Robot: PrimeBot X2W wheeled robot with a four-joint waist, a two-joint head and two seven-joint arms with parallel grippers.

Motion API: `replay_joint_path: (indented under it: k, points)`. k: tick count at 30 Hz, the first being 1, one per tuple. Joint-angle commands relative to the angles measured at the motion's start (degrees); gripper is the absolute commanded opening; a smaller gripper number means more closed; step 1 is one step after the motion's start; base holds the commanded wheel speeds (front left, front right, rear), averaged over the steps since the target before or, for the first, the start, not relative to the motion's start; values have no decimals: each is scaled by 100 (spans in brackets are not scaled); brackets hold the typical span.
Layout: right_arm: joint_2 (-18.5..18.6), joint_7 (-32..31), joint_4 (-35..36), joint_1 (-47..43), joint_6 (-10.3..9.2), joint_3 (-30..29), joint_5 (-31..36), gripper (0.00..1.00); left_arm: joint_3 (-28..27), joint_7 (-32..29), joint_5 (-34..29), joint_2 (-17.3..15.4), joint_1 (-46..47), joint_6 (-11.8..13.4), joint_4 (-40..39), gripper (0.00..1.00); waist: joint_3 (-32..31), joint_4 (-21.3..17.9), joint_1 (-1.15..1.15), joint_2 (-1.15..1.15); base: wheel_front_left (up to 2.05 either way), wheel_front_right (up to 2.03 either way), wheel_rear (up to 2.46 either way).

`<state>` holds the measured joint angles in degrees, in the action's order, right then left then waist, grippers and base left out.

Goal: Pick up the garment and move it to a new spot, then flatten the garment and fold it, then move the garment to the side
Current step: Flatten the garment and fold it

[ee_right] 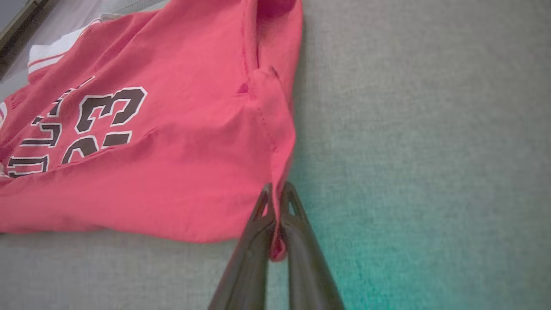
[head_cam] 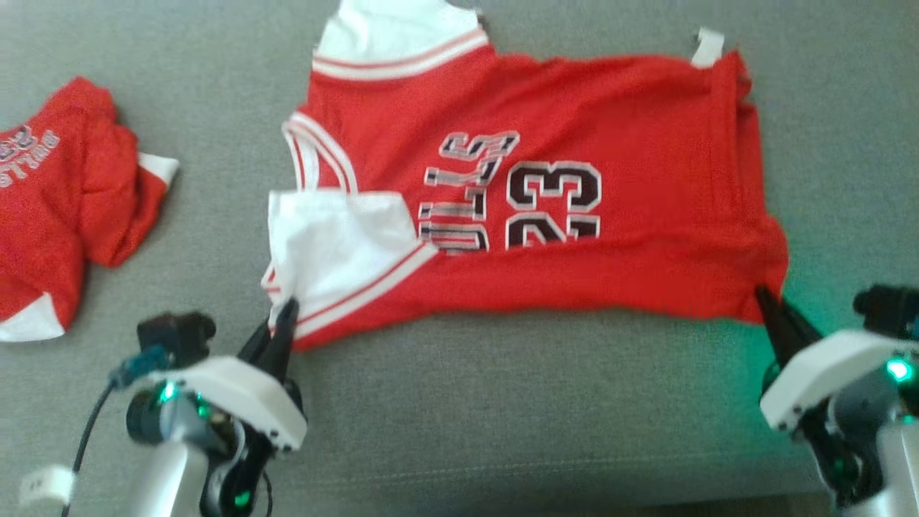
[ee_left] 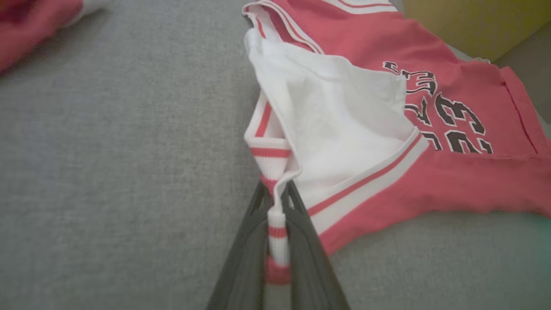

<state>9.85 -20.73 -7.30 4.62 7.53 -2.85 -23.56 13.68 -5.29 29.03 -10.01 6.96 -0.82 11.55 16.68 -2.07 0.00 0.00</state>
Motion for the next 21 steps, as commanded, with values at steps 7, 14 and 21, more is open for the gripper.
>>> replay_joint_path:
  k: [7,14,21]
  points:
    - [-42,-254,529,-616,-4,-120,15,0,-344,-108,151,-104,-631,286,-582,0,-379,148,0,0,0,0,0]
    - [-140,-226,726,-972,-4,-212,112,100,-213,-252,125,-50,-932,440,-741,100,-520,129,0,0,0,0,0]
    - [-143,622,1191,-834,-4,-239,461,100,-200,374,-469,-99,-799,772,-1046,100,-551,69,0,0,0,0,0]
